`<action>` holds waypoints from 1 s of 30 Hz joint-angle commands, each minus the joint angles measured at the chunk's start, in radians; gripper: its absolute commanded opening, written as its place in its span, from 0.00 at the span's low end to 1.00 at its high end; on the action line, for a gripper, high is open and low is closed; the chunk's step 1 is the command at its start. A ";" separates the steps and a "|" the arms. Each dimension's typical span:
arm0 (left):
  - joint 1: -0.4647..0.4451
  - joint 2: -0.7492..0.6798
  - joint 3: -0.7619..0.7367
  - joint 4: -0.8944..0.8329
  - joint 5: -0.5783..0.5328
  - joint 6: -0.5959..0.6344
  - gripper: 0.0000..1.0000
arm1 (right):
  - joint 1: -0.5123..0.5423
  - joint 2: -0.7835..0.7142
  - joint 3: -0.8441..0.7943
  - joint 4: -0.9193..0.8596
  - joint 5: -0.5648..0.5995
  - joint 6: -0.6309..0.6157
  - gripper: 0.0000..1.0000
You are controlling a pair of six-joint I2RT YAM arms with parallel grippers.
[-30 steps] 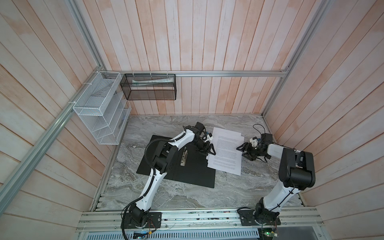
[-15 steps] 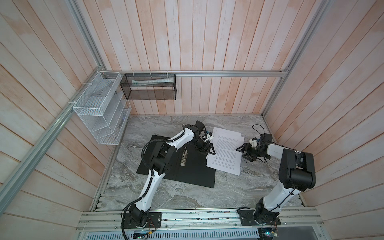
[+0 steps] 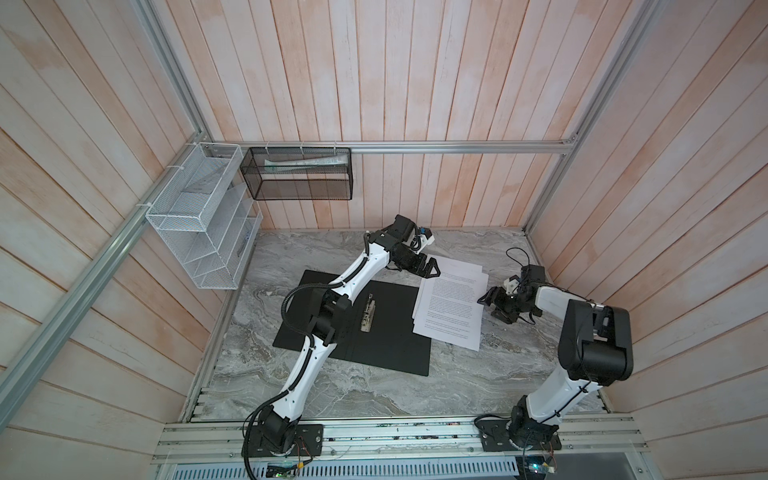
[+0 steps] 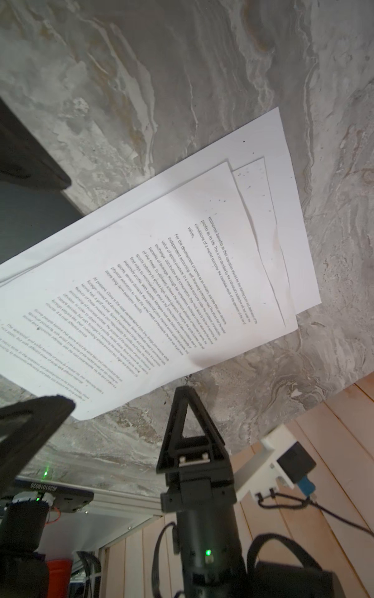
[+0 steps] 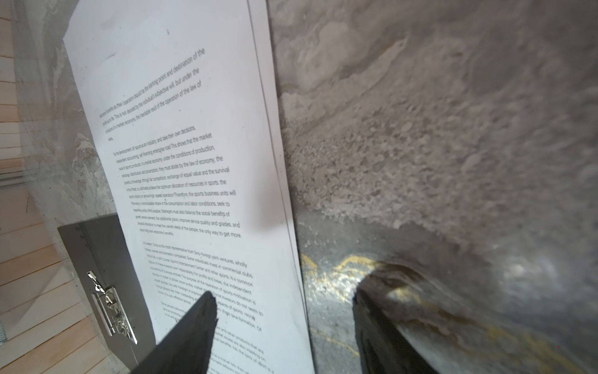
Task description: Put the files into the folder
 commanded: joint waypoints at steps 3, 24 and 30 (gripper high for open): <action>0.011 0.064 -0.039 0.068 -0.026 -0.043 1.00 | 0.002 0.006 -0.046 -0.076 0.103 -0.004 0.70; 0.020 0.154 0.002 0.057 0.121 -0.125 1.00 | 0.106 0.158 0.048 -0.051 0.002 -0.002 0.70; 0.021 0.157 0.000 0.064 0.175 -0.165 1.00 | 0.123 0.166 0.054 -0.036 -0.070 -0.012 0.70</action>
